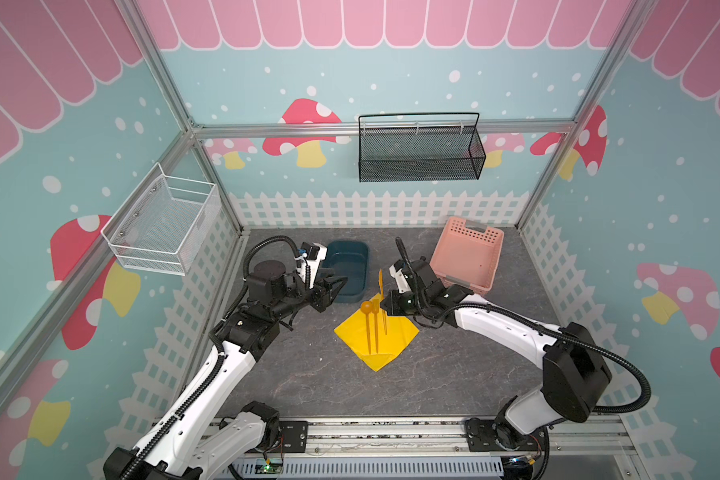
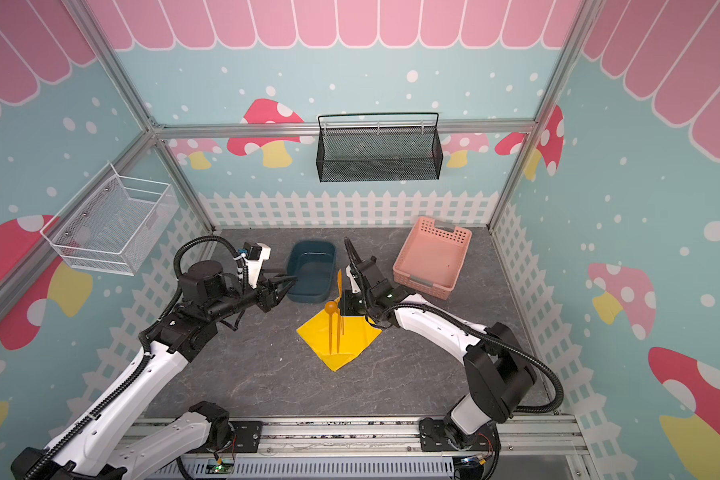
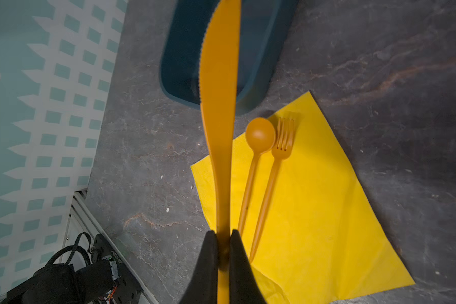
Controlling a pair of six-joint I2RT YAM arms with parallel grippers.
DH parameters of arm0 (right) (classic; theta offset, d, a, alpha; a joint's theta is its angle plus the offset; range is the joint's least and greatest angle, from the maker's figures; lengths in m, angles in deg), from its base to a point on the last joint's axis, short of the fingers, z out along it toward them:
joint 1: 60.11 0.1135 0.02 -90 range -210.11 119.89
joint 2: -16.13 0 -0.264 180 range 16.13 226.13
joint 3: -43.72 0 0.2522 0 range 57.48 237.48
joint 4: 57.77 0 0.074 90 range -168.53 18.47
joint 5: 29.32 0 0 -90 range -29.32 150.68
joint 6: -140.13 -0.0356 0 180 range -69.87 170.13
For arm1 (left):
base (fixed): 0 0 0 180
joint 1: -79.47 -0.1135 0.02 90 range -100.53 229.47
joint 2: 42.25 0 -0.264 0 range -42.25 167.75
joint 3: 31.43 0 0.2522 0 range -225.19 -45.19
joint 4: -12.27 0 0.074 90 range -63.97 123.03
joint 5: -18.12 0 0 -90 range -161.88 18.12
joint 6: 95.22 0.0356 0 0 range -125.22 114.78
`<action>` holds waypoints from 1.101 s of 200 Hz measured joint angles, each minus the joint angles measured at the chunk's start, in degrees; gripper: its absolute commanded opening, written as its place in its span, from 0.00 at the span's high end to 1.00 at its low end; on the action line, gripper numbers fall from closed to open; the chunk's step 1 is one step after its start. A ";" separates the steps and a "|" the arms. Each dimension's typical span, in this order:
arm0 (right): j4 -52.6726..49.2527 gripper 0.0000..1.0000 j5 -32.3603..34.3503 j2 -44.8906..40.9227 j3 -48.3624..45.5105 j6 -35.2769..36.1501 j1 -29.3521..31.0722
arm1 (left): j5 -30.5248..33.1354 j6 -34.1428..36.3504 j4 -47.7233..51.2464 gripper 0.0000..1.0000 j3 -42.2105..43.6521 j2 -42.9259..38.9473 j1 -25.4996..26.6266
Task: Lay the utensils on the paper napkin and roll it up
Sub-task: 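Lower the knife with the right gripper beside the fork while the left withdraws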
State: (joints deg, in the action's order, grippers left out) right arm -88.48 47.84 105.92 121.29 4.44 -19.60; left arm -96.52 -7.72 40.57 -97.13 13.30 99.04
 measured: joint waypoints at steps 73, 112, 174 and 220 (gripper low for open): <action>-4.17 1.00 0.26 10.34 0.90 -5.05 0.35 | 11.04 0.20 3.04 0.53 0.72 0.02 1.36; -7.93 1.00 1.57 14.69 4.07 -6.27 1.16 | 15.15 0.87 4.04 0.52 0.87 0.02 3.04; -10.34 1.00 3.56 16.94 7.61 -7.74 1.22 | 18.82 1.88 5.11 0.51 0.92 -0.31 5.51; -11.41 1.00 4.46 18.75 8.59 -8.20 1.38 | 20.31 2.32 5.49 0.51 0.92 -0.79 6.49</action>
State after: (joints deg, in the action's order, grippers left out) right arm -99.89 52.30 124.68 129.88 -3.75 -18.22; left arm -76.22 -5.40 46.06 -96.22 12.52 105.53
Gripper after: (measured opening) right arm 0.087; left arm 0.492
